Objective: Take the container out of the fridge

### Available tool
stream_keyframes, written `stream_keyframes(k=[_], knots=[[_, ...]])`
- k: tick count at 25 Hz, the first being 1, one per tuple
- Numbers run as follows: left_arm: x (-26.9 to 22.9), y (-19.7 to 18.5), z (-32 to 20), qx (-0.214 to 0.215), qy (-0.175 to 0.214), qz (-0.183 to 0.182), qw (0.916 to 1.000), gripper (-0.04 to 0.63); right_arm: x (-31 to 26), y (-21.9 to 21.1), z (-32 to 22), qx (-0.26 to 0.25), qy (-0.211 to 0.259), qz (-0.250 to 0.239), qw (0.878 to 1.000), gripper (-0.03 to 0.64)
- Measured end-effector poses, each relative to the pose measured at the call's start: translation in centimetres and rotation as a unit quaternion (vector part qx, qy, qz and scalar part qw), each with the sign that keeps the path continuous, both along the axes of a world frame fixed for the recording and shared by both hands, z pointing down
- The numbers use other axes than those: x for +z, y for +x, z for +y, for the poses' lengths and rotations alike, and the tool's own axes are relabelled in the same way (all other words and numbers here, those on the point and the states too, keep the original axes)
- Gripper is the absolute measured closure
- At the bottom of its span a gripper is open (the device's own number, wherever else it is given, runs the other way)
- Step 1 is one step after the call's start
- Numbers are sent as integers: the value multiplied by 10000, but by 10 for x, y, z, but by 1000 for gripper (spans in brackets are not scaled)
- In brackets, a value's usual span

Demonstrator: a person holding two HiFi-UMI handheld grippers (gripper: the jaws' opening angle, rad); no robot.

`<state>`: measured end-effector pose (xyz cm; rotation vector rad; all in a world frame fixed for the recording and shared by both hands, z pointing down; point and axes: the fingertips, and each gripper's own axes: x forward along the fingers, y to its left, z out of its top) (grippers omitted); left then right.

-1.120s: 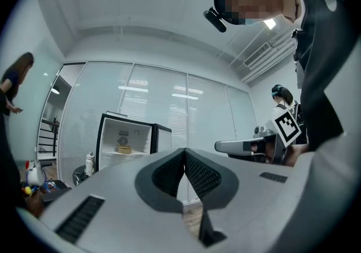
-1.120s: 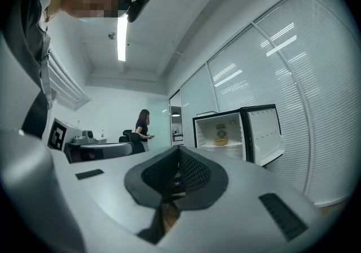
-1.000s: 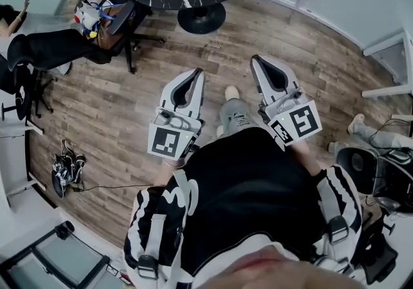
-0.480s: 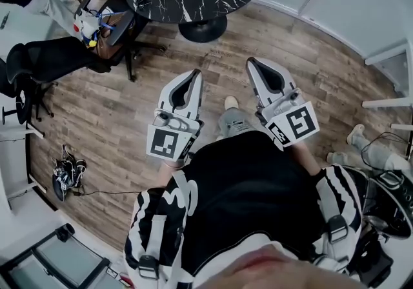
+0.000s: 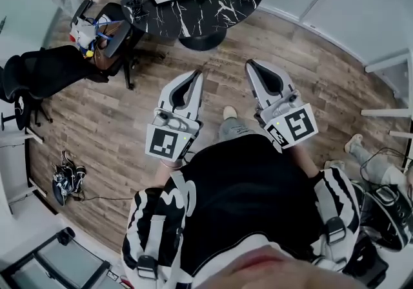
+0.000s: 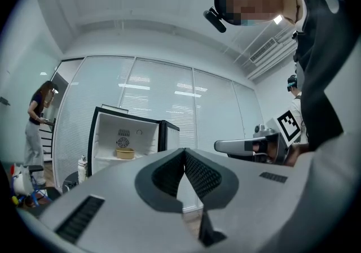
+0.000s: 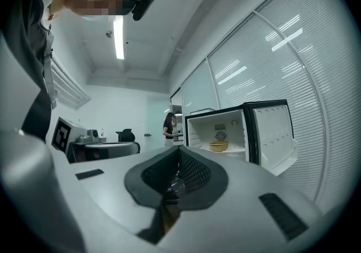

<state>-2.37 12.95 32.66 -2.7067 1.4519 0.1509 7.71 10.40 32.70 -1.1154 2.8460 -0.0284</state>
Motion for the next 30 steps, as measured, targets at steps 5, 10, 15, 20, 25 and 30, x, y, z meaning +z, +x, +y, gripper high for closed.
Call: stream_keyframes(k=[5,10,15,20,25,30], knots=[[-10,3,-33,3,76,-65,10000,586,-9,-2,-33,-70,2,-49,10000,606],[-11,2,-63,-142,81,3,9999,586,-9,-8,-62,-289,87,-12,9995,606],[-7,9,-89,-263,90,-12,9996,586,-5,-7,-83,-502,143,207,9984,606],[-1,13,-107,-400,83,2,9992,586,-1,-1,-105,-621,145,198,9978,606],[3,15,-115,-394,32,-50,9992,586,-1,-3,-115,-652,138,109,9977,606],[2,16,-124,-409,11,-64,9991,586,1,-2,-122,-697,48,111,9975,606]])
